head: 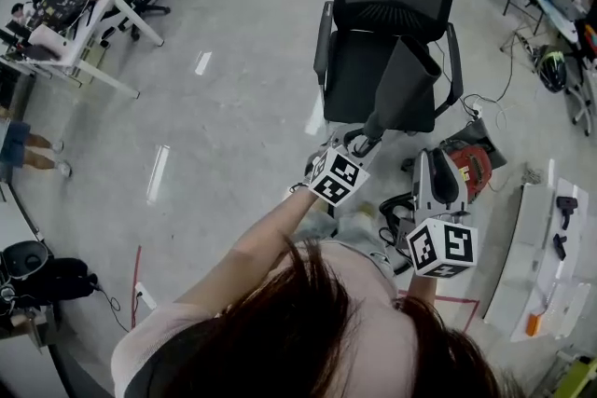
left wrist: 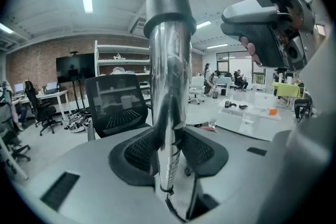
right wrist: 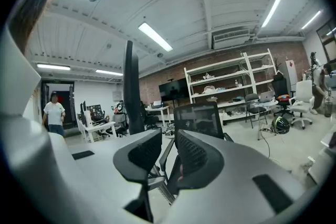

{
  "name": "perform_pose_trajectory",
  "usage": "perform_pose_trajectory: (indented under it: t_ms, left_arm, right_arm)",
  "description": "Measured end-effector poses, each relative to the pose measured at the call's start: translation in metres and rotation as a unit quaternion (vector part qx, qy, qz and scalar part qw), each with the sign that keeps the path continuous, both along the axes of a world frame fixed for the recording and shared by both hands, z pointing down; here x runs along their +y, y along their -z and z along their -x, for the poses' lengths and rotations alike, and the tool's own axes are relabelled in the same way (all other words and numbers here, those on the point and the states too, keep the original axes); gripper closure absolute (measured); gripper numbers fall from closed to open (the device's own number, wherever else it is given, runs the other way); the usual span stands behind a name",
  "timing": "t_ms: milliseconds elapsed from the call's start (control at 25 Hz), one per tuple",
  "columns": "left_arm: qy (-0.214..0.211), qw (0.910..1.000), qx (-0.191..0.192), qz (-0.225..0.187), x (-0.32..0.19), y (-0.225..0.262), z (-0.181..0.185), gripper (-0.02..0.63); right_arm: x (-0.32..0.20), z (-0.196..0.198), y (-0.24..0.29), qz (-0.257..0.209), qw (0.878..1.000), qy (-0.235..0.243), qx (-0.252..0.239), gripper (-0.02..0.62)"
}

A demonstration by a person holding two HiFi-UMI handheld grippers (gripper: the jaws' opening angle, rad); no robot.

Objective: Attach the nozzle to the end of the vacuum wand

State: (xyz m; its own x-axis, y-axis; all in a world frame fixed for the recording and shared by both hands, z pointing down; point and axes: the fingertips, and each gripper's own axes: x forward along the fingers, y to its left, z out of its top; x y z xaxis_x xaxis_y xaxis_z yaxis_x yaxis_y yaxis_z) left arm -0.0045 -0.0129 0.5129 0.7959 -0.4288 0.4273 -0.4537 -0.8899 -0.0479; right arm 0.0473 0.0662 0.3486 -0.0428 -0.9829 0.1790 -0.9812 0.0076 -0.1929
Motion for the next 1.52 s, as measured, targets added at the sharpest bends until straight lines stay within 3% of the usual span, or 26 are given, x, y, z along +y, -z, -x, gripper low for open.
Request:
perform_pose_trajectory:
  t_ms: [360, 1120, 1520]
  left_arm:
    - [-0.001, 1.0000, 0.007, 0.006, -0.010, -0.004, 0.010, 0.449]
    - [0.058, 0.9983, -0.006, 0.007, -0.022, -0.006, -0.029, 0.449]
    - [0.072, 0.9974, -0.008, 0.003, -0.017, -0.004, -0.032, 0.449]
  right_arm:
    - [-0.003, 0.017, -0.004, 0.009, 1.000, -0.024, 0.017, 0.499]
    - [-0.028, -0.044, -0.015, 0.034, 0.997, 0.067, 0.022, 0.544]
    - [-0.026, -0.055, -0.017, 0.041, 0.995, 0.080, 0.034, 0.563]
